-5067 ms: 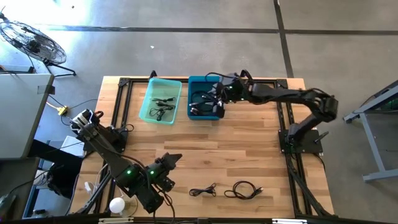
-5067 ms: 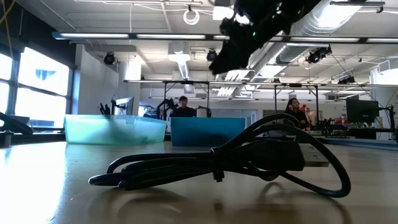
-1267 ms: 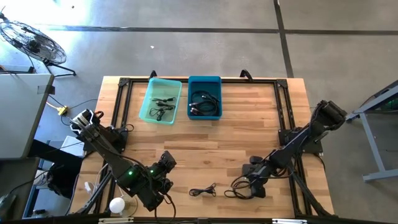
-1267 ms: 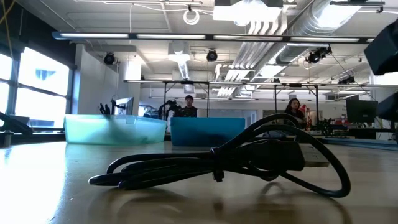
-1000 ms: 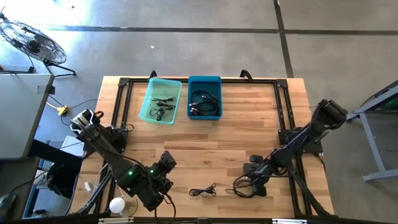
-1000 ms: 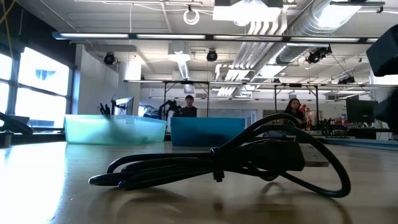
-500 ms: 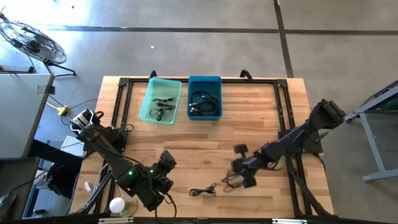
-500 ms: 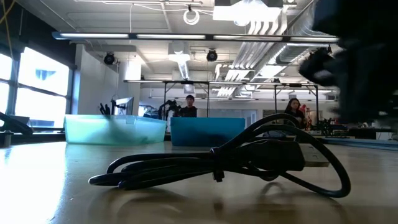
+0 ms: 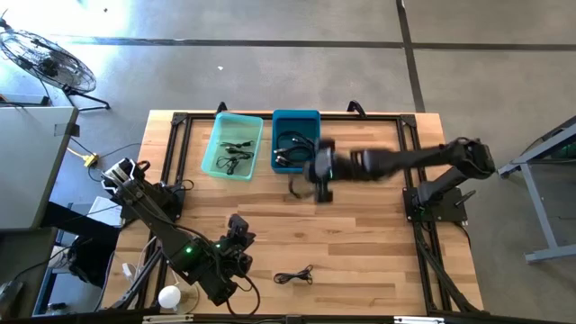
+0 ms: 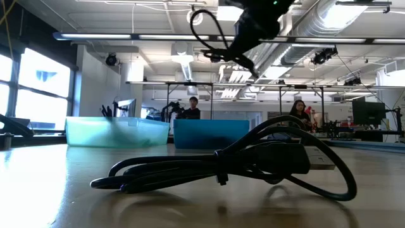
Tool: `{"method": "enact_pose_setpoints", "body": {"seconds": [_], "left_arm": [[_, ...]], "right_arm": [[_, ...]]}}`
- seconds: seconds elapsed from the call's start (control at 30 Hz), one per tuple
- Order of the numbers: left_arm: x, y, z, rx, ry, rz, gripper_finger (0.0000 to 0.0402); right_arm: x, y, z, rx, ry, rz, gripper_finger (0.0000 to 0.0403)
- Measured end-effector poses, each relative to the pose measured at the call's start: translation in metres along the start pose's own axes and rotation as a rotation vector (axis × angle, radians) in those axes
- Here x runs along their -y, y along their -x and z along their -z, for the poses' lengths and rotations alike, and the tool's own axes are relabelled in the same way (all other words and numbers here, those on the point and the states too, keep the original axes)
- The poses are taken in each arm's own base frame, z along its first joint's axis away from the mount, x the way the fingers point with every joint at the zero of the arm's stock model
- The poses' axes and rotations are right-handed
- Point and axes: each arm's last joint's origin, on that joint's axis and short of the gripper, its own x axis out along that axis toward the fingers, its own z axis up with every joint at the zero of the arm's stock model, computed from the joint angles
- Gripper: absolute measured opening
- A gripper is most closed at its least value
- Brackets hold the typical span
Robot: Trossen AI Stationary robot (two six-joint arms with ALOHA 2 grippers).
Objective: Pick & Place USB Port
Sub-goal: Put the black HDMI cable into the blue bin, then put the black USB cable into the green bin
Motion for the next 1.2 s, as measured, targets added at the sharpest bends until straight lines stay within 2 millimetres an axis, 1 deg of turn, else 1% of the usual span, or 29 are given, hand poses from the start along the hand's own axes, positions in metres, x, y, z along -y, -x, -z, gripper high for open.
{"method": "enact_pose_setpoints", "body": {"seconds": [0.13,0.2,0.33,0.4,0.5,0.6,0.67,0.73,0.9,1.0,1.1,1.2], "left_arm": [[0.001,0.000,0.000,-0.003,0.041,0.021,0.0078],[0.001,0.000,0.000,-0.003,0.064,0.022,0.0078],[0.001,0.000,0.000,-0.004,0.097,0.023,0.0078],[0.000,0.000,0.000,-0.003,0.103,0.023,0.0078],[0.000,0.000,0.000,-0.002,0.104,0.017,0.0078],[0.000,0.000,0.000,-0.002,0.104,0.016,0.0078],[0.000,0.000,0.000,-0.002,0.104,0.018,0.0078],[0.000,0.000,0.000,-0.003,0.103,0.022,0.0078],[0.000,0.000,0.001,-0.012,0.089,0.021,0.0078],[0.000,0.000,0.001,-0.014,0.086,0.021,0.0078],[0.000,0.000,0.001,-0.014,0.084,0.024,0.0078],[0.001,0.000,0.002,-0.020,0.083,0.056,0.0078]], "right_arm": [[0.056,-0.013,0.010,0.060,-0.133,-0.043,0.0004],[0.078,-0.018,0.019,0.090,-0.181,-0.061,0.0003],[0.111,-0.031,0.037,0.125,-0.254,-0.079,0.0003],[0.119,-0.044,0.042,0.157,-0.267,-0.127,0.0003],[0.122,-0.072,0.047,0.194,-0.266,-0.182,0.0003],[0.120,-0.097,0.050,0.159,-0.266,-0.174,0.0004],[0.121,-0.106,0.049,0.153,-0.272,-0.159,0.0015],[0.122,-0.110,0.047,0.149,-0.301,-0.149,0.0037],[0.117,-0.107,0.043,0.146,-0.341,-0.163,0.0108],[0.115,-0.098,0.037,0.163,-0.333,-0.167,0.0151],[0.110,-0.084,0.027,0.199,-0.355,-0.188,0.0186],[0.099,-0.061,0.013,0.249,-0.350,-0.274,0.0205]]}}
